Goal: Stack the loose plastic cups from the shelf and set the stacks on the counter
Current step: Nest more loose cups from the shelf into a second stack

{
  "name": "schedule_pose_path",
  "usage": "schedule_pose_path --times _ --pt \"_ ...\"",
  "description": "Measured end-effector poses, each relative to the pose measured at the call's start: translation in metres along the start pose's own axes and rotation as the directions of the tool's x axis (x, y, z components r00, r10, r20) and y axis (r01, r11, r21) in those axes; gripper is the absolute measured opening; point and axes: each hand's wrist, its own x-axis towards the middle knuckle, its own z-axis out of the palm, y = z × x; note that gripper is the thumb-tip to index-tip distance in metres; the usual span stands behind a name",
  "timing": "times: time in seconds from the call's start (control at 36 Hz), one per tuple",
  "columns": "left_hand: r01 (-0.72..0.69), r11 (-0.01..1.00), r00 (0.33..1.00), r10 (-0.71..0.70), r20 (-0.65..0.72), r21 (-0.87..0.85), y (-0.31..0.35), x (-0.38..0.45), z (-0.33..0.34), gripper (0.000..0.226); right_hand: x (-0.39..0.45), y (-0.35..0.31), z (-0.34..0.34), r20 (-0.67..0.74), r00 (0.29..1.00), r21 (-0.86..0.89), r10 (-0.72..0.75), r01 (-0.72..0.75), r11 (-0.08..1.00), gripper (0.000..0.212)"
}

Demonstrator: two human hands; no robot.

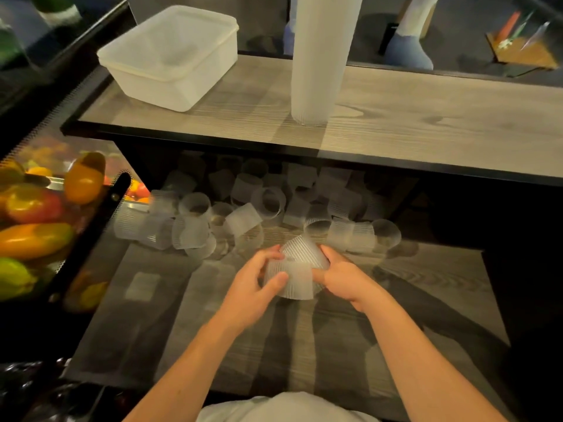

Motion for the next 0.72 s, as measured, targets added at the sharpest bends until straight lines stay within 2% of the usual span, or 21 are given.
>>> schedule_pose_path --times 0.06,0.11,0.17,0.19,0.22,0.25,0.28,0.33,0.39,0.44,0.5,0.56,0.64,0.72 --pt "0.053 0.993 0.998 -0.056 -0.025 -0.101 0.001 -0.004 -0.001 0.018 0.001 0.001 0.003 -0.007 1.000 0.019 0.001 0.000 1.000 0.067" --pt "0.111 0.960 0.966 -0.165 -0.199 -0.258 0.004 -0.007 -0.004 0.019 0.001 0.002 0.004 -0.021 1.000 0.044 -0.002 0.002 0.999 0.065" --pt "0.190 0.922 0.837 -0.332 -0.435 -0.338 0.008 -0.006 -0.009 0.023 0.001 0.002 0.005 0.012 1.000 0.056 0.005 -0.006 0.998 0.069" --pt "0.239 0.896 0.764 -0.411 -0.498 -0.373 0.008 -0.003 -0.013 0.025 0.000 0.001 0.006 0.045 0.999 0.042 0.001 -0.003 0.999 0.066" --pt "0.277 0.867 0.716 -0.474 -0.513 -0.415 0.007 -0.001 -0.016 0.028 -0.002 -0.002 0.007 0.093 0.996 0.029 0.000 -0.003 1.000 0.062" --pt "0.306 0.840 0.698 -0.518 -0.495 -0.448 0.004 0.002 -0.019 0.031 -0.002 -0.004 0.009 0.142 0.990 0.012 -0.002 0.000 1.000 0.061" --pt "0.325 0.821 0.707 -0.540 -0.456 -0.469 0.001 0.005 -0.021 0.033 -0.002 -0.007 0.011 0.189 0.982 -0.005 -0.007 0.008 1.000 0.066" --pt "0.313 0.796 0.776 -0.529 -0.345 -0.518 -0.003 0.010 -0.022 0.035 0.000 -0.014 0.017 0.251 0.968 -0.068 -0.020 0.039 0.997 0.079" --pt "0.264 0.739 0.852 -0.480 -0.210 -0.620 -0.004 0.012 -0.023 0.046 0.001 -0.020 0.020 0.278 0.961 -0.146 -0.018 0.061 0.987 0.088" --pt "0.270 0.723 0.901 -0.422 -0.097 -0.636 -0.004 0.013 -0.026 0.058 0.002 -0.023 0.020 0.290 0.957 -0.208 -0.007 0.070 0.976 0.094" --pt "0.295 0.718 0.914 -0.404 -0.033 -0.630 -0.004 0.014 -0.030 0.063 0.002 -0.025 0.019 0.306 0.952 -0.213 -0.013 0.082 0.974 0.097" --pt "0.300 0.709 0.909 -0.416 -0.036 -0.638 -0.006 0.017 -0.030 0.054 0.006 -0.024 0.021 0.271 0.962 -0.169 -0.023 0.072 0.983 0.099" --pt "0.304 0.818 0.929 -0.369 -0.040 -0.488 -0.008 0.020 -0.026 0.040 0.011 -0.022 0.023 0.195 0.981 -0.066 -0.015 0.029 0.997 0.105" --pt "0.362 0.900 0.931 -0.335 0.145 -0.243 -0.010 0.021 -0.023 0.058 0.012 -0.023 0.020 0.186 0.982 -0.075 -0.027 0.041 0.996 0.105"
